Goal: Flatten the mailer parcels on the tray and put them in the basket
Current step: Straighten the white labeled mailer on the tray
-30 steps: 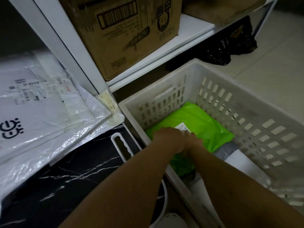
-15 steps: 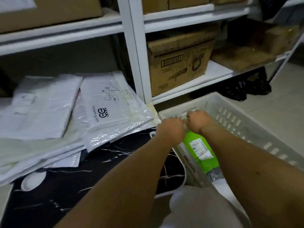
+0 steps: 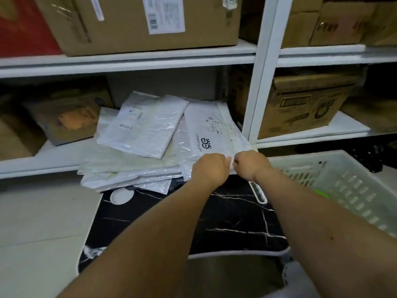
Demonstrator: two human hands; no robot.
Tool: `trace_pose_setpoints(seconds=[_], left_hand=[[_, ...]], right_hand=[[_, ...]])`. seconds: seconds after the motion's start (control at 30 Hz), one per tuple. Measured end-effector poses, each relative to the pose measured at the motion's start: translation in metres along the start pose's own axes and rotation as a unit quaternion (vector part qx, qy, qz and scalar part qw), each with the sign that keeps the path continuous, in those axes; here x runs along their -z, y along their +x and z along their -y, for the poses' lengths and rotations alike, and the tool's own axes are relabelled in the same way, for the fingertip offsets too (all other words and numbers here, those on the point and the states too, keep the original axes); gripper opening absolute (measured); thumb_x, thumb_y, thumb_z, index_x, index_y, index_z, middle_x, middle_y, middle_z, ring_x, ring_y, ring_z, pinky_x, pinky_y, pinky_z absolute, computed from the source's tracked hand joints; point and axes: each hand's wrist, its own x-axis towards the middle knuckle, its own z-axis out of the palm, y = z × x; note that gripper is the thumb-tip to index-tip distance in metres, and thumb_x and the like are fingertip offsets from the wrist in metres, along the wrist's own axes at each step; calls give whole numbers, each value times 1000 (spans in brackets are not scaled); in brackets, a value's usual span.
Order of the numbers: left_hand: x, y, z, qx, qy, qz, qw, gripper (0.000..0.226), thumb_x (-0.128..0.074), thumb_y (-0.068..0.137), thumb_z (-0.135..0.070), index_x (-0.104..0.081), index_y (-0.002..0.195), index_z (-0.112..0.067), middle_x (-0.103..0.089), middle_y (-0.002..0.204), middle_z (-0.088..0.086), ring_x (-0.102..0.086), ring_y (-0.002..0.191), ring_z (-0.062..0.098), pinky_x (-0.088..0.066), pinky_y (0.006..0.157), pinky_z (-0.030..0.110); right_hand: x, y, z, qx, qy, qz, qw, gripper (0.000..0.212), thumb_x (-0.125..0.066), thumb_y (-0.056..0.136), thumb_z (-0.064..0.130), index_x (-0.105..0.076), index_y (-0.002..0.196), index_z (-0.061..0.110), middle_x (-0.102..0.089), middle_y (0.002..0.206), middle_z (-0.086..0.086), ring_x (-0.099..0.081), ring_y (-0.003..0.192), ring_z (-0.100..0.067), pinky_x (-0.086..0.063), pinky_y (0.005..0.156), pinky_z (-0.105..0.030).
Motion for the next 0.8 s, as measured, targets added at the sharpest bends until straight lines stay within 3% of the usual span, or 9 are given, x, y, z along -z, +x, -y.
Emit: trace_pose_setpoints(seconds=[0.13,0.27,0.43,0.57,0.73,0.8], left_hand=[[15,-6,69,96,-32,-42,994,39,-28,103,-27,-58,105,-2,-61,111,17,-55,102,31,-37,77,32],[21,-10,130,203,-90,-67,973,25,-37,96,-14,-51,109,1,-55,115,21,-54,105,34,-38,78,34],[22,-10,183,276,-129,-68,950,24,-40,91,-5,-49,111,3,-54,116,21,-53,105,35,-37,76,32],[18,-12,205,292,-152,-75,941,26,-39,91,-4,-48,115,1,-57,114,20,-55,101,32,-36,72,30],[14,-13,216,302,-176,-64,935,31,-37,93,-1,-46,122,0,-57,110,17,-49,88,24,-35,69,27],[13,-13,216,303,-185,-68,932,26,-37,93,-1,-48,117,-2,-54,100,13,-49,86,24,-34,65,27]], right_hand=[[-13,13,73,61,64,-45,995,25,-43,94,21,-64,106,16,-66,107,-8,-60,95,-27,-41,72,-30],[-26,29,143,48,246,-52,967,26,-44,96,18,-63,113,15,-65,114,-5,-58,104,-26,-43,81,-30],[-48,64,200,-48,527,47,847,33,-44,93,13,-59,123,14,-59,120,-4,-56,104,-22,-45,89,-31],[-56,85,221,-113,649,61,750,30,-48,93,13,-60,119,21,-60,109,2,-53,87,-14,-43,69,-22],[-54,104,232,-158,700,62,694,27,-58,83,3,-70,100,20,-56,75,4,-46,61,-12,-37,49,-20],[-49,105,234,-158,705,59,689,28,-58,84,-2,-71,100,17,-61,79,2,-51,64,-12,-45,55,-20]])
